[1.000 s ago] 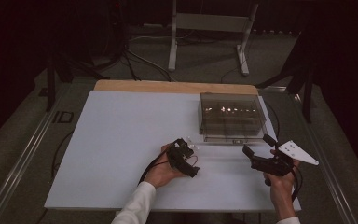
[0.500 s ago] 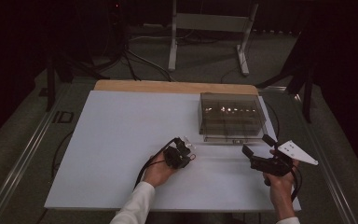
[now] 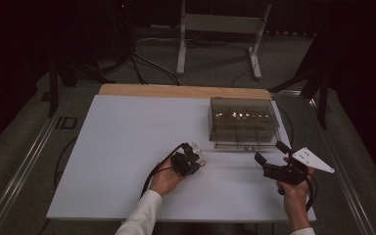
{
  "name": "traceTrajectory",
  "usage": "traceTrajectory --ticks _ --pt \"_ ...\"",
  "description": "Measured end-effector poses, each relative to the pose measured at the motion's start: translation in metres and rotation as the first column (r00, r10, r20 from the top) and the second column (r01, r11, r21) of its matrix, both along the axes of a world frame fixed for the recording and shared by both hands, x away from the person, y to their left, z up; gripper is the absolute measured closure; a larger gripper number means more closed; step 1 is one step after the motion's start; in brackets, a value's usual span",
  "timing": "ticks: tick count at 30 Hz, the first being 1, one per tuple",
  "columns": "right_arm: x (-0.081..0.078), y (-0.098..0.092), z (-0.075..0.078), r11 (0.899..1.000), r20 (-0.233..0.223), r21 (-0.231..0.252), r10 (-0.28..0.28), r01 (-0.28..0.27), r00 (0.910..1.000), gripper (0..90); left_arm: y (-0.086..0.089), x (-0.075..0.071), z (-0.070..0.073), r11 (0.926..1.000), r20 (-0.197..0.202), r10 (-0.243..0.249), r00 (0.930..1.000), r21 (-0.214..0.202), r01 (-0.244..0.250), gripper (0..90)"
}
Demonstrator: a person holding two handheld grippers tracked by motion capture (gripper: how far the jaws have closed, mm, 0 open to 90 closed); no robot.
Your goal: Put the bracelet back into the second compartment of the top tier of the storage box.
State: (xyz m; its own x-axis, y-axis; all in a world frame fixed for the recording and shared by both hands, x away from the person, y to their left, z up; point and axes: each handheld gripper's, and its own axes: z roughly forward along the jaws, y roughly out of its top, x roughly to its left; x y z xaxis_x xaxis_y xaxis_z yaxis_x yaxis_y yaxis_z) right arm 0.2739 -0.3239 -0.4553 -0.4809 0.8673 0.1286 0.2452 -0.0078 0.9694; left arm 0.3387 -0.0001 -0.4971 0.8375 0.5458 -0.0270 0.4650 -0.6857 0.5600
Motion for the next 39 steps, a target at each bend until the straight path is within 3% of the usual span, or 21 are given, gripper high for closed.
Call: traceTrajectory --ticks 39 --pt "0.0 0.0 -0.001 1.0 -0.006 -0.004 0.001 -0.001 1.0 3.3 0.003 0.003 0.029 0.9978 0.042 -0.003 0.9991 -0.066 0.005 90.0"
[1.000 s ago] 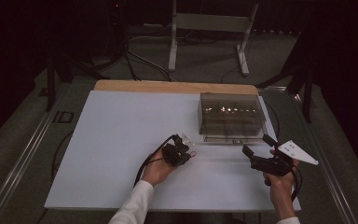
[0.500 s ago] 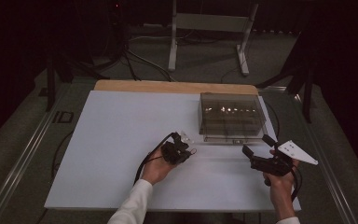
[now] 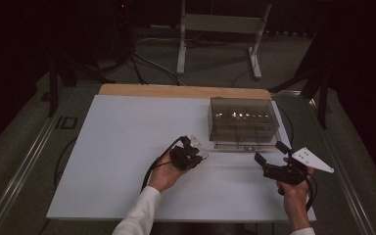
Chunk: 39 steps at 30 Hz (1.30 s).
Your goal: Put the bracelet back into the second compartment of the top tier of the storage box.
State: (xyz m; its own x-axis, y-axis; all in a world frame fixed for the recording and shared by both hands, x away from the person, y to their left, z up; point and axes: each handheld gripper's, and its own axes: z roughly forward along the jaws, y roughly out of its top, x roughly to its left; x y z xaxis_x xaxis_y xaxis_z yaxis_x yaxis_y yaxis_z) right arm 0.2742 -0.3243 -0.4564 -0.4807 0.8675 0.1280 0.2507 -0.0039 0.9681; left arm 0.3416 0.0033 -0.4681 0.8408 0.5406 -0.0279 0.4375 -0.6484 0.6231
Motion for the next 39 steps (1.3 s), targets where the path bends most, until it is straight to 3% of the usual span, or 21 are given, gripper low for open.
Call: traceTrajectory --ticks 6,22,39 --pt "0.0 0.0 0.0 1.0 0.001 0.002 0.0 0.0 1.0 3.3 0.0 -0.001 0.004 0.9999 0.002 -0.009 1.0 -0.005 0.009 90.0" --pt "0.0 0.0 0.0 1.0 0.004 -0.002 0.0 0.0 1.0 3.3 -0.006 -0.004 0.015 0.9974 0.003 -0.031 0.9995 -0.065 0.032 90.0" --pt "0.0 0.0 0.001 1.0 0.007 -0.002 0.001 -0.001 1.0 3.3 -0.015 -0.002 0.03 0.996 0.027 -0.056 0.9981 -0.068 0.058 90.0"
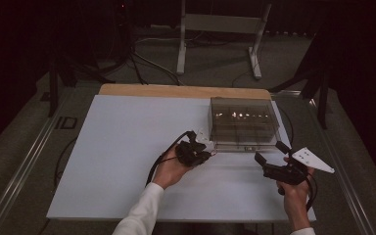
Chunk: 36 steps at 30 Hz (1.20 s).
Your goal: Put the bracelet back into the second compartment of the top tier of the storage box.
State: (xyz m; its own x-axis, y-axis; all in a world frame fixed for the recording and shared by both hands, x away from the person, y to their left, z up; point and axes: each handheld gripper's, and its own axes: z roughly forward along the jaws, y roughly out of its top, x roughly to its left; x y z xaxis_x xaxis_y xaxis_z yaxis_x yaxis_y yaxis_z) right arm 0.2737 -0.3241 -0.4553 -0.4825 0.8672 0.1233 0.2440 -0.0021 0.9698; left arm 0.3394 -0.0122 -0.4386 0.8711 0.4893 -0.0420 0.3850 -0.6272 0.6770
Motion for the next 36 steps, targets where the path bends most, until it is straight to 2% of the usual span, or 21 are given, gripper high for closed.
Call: traceTrajectory --ticks 36 --pt "0.0 0.001 0.0 1.0 0.001 0.002 0.005 -0.005 1.0 3.3 -0.026 0.007 0.016 0.9992 0.035 -0.038 0.9987 0.014 0.037 90.0"
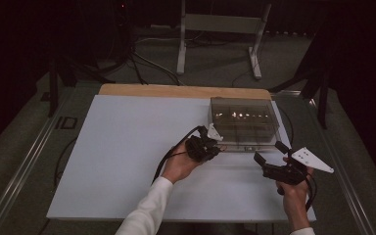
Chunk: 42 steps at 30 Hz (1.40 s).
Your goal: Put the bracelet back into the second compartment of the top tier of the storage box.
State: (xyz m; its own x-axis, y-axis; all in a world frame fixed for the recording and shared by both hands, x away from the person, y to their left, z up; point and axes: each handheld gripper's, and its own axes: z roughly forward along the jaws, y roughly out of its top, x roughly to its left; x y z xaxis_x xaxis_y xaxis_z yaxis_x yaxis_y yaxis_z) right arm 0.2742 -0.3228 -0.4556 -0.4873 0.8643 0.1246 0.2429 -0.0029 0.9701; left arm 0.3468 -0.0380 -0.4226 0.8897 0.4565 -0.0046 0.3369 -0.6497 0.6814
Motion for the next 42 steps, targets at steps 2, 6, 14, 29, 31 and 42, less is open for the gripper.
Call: traceTrajectory --ticks 2,6,14,29,31,42 --pt "0.0 0.0 0.0 1.0 0.0 0.003 0.0 0.0 1.0 3.3 -0.001 0.001 0.001 1.0 0.003 -0.001 1.0 0.001 0.001 90.0" --pt "0.0 -0.001 0.0 1.0 0.002 0.002 -0.002 0.002 1.0 3.3 -0.004 0.002 0.003 1.0 0.003 -0.005 1.0 -0.001 0.005 90.0" --pt "0.0 0.0 0.0 1.0 0.001 0.001 0.001 -0.001 1.0 3.3 -0.013 0.005 0.005 0.9999 0.008 -0.013 0.9999 -0.005 0.013 90.0" --pt "-0.001 0.0 0.001 1.0 0.002 0.0 0.002 -0.002 1.0 3.3 -0.021 0.007 0.007 0.9998 0.01 -0.016 0.9998 -0.009 0.016 90.0" --pt "-0.001 0.0 0.001 1.0 0.002 0.0 0.001 -0.001 1.0 3.3 -0.022 0.007 0.007 0.9998 0.007 -0.015 0.9999 -0.013 0.015 90.0" --pt "0.0 -0.001 0.001 1.0 0.001 0.003 -0.003 0.003 1.0 3.3 -0.027 0.01 0.008 0.9997 0.01 -0.014 0.9999 -0.02 0.014 90.0"
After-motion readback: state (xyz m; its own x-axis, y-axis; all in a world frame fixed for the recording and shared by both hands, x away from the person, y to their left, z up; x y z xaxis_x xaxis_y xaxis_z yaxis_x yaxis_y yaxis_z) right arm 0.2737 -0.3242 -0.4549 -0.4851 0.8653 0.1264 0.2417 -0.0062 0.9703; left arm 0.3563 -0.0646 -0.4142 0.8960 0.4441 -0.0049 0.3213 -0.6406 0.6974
